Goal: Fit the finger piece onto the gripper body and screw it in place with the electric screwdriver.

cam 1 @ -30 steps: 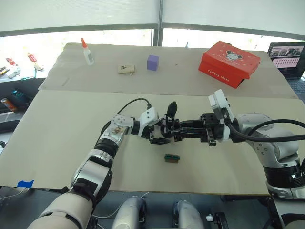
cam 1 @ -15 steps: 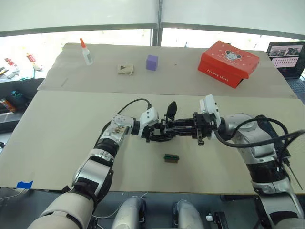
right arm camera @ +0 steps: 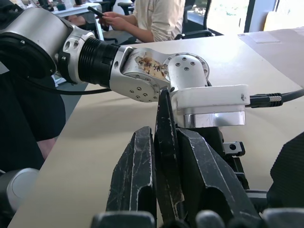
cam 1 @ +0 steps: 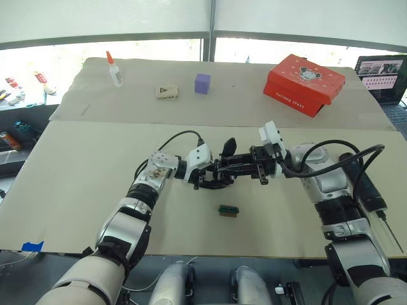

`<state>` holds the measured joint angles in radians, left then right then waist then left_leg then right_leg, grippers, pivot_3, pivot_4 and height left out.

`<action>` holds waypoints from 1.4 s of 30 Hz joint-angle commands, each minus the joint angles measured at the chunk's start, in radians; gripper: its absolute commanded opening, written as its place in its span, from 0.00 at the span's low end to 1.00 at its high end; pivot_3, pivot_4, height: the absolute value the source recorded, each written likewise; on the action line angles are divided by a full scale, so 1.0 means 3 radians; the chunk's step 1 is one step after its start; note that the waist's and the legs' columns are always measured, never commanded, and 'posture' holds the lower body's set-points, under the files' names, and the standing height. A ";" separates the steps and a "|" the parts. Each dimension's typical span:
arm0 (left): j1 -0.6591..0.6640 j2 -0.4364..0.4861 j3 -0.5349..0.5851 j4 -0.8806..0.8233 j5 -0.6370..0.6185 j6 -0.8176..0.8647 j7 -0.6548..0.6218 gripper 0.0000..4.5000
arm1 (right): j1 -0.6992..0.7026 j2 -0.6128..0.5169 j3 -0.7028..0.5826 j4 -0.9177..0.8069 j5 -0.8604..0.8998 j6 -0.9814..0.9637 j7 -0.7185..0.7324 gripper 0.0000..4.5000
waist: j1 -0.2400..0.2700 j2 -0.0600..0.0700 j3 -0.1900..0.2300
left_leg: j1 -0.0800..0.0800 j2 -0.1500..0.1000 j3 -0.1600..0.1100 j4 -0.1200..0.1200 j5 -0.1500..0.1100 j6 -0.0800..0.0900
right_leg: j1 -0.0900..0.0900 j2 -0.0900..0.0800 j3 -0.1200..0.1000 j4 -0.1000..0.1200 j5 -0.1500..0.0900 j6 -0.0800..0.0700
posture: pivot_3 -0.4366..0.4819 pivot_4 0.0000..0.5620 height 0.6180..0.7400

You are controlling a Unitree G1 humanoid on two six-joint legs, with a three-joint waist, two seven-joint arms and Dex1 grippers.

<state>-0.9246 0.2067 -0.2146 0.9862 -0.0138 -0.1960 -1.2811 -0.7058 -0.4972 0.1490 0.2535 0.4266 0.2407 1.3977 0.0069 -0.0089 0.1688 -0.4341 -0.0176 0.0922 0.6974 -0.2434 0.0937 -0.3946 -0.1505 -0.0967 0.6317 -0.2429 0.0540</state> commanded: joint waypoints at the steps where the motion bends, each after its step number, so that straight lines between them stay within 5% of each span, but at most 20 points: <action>1: -0.0004 0.0005 0.0005 -0.0026 0.0006 0.0014 -0.0060 0.51 | -0.0043 0.0040 0.0025 0.0074 -0.0072 -0.0044 0.0020 0.07 | -0.0006 0.0000 0.0000 | 0.0000 0.0000 0.0000 0.0000 0.0000 0.0000 | 0.0000 0.0000 0.0000 0.0000 0.0000 0.0000 | 0.48 0.27 1.00; 32: 0.0138 0.0010 0.0021 -0.0234 -0.0041 0.0119 -0.0017 0.51 | 0.0164 -0.0022 0.0331 0.0425 -0.0298 -0.0011 0.0335 0.07 | -0.0025 -0.0002 -0.0014 | 0.0017 0.0000 -0.0004 -0.0003 0.0000 -0.0001 | 0.0017 0.0000 0.0000 -0.0002 0.0000 0.0000 | 0.48 0.27 1.00; 42: 0.0120 -0.0003 0.0040 -0.0200 -0.0036 0.0126 0.0006 0.51 | 0.0175 0.0118 0.0362 0.0492 -0.0527 0.0123 -0.0296 0.07 | -0.0035 -0.0008 -0.0037 | 0.0027 0.0001 -0.0004 -0.0006 -0.0001 -0.0002 | 0.0023 -0.0002 0.0000 -0.0002 0.0000 0.0000 | 0.48 0.27 1.00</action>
<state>-0.8837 0.2152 -0.2143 0.9412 -0.0064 -0.1663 -1.2720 -0.6968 -0.4622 0.1794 0.2938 0.3999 0.2473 1.3816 -0.0036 -0.0112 0.1577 -0.4239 -0.0172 0.0912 0.6954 -0.2438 0.0929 -0.3865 -0.1510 -0.0966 0.6306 -0.2429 0.0538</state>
